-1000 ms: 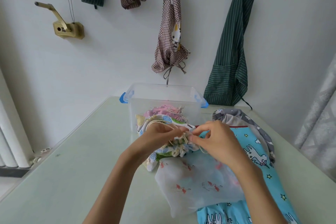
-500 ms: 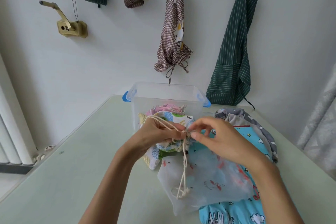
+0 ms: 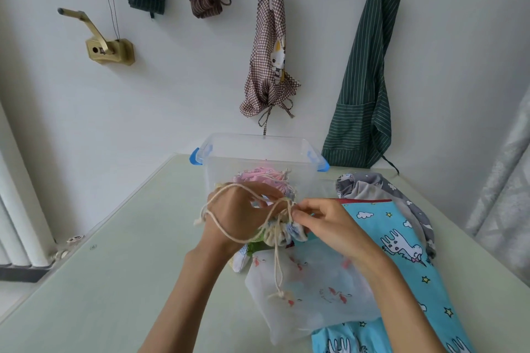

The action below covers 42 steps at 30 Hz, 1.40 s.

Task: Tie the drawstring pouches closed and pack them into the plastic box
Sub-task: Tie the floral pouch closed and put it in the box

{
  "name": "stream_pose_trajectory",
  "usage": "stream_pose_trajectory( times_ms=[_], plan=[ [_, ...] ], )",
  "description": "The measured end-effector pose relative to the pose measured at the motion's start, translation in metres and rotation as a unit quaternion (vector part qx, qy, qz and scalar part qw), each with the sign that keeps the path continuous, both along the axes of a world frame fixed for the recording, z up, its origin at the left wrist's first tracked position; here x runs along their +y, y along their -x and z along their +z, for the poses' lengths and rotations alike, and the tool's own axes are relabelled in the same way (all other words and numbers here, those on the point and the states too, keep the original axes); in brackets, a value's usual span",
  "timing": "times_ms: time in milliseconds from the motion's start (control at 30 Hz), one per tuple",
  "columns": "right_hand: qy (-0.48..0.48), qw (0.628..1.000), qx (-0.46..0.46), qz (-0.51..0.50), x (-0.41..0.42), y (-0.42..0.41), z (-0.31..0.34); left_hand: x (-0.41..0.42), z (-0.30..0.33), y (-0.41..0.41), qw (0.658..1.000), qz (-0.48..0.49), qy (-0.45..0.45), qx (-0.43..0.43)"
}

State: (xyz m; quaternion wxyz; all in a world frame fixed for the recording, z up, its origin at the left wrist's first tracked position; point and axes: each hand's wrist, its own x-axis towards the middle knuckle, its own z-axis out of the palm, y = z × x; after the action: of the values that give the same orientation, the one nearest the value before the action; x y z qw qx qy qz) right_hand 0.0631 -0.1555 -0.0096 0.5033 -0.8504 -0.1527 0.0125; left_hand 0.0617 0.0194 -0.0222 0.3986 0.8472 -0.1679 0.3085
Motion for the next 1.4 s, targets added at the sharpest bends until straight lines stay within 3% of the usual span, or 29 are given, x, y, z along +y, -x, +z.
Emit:
stream_pose_trajectory(
  times_ms=[233,433,567,633,667,733,767,833,900,1033,1133,1200,1267,1333,1400],
  plan=[
    [-0.152,0.983,0.086,0.049,0.000,-0.002,-0.007,-0.001,0.002,-0.004,0.991,-0.105,0.081,0.015],
    [-0.174,0.981,0.018,-0.085,0.007,-0.009,-0.005,0.001,0.000,-0.005,0.972,-0.193,0.116,0.063],
    [-0.313,0.942,0.114,0.025,0.006,-0.009,-0.003,-0.002,0.002,-0.004,0.958,-0.243,0.131,0.077],
    [-0.322,0.936,0.127,0.068,0.000,-0.005,0.000,-0.001,0.003,-0.003,0.955,-0.253,0.128,0.085],
    [-0.285,0.951,0.108,0.054,-0.003,-0.005,-0.001,-0.001,0.002,-0.002,0.955,-0.252,0.125,0.089],
    [-0.119,0.991,-0.017,-0.056,-0.009,-0.006,-0.004,-0.002,0.001,-0.002,0.959,-0.240,0.113,0.097],
    [-0.035,0.985,-0.105,-0.130,-0.011,-0.007,-0.006,-0.002,0.001,-0.003,0.962,-0.232,0.107,0.098],
    [0.077,0.931,-0.243,-0.261,-0.014,-0.007,-0.006,0.000,-0.001,-0.005,0.966,-0.218,0.096,0.096],
    [0.083,0.907,-0.277,-0.307,-0.018,-0.007,-0.004,0.004,-0.002,-0.007,0.967,-0.208,0.105,0.098],
    [-0.035,0.921,-0.250,-0.295,-0.025,-0.011,-0.003,0.003,-0.002,-0.008,0.967,-0.204,0.117,0.093],
    [-0.078,0.891,-0.328,-0.304,-0.019,-0.007,-0.001,-0.002,-0.001,-0.008,0.965,-0.196,0.143,0.099],
    [-0.202,0.906,-0.264,-0.261,-0.011,-0.003,0.005,-0.004,0.000,-0.008,0.965,-0.180,0.161,0.100],
    [-0.373,0.911,-0.043,-0.171,-0.004,0.000,0.016,-0.003,0.001,-0.008,0.966,-0.171,0.168,0.097],
    [-0.496,0.856,0.119,-0.089,-0.003,0.002,0.020,-0.001,0.000,-0.008,0.963,-0.171,0.180,0.102],
    [-0.540,0.830,0.130,-0.058,-0.003,0.001,0.017,-0.001,-0.001,-0.008,0.957,-0.178,0.197,0.115]
  ],
)
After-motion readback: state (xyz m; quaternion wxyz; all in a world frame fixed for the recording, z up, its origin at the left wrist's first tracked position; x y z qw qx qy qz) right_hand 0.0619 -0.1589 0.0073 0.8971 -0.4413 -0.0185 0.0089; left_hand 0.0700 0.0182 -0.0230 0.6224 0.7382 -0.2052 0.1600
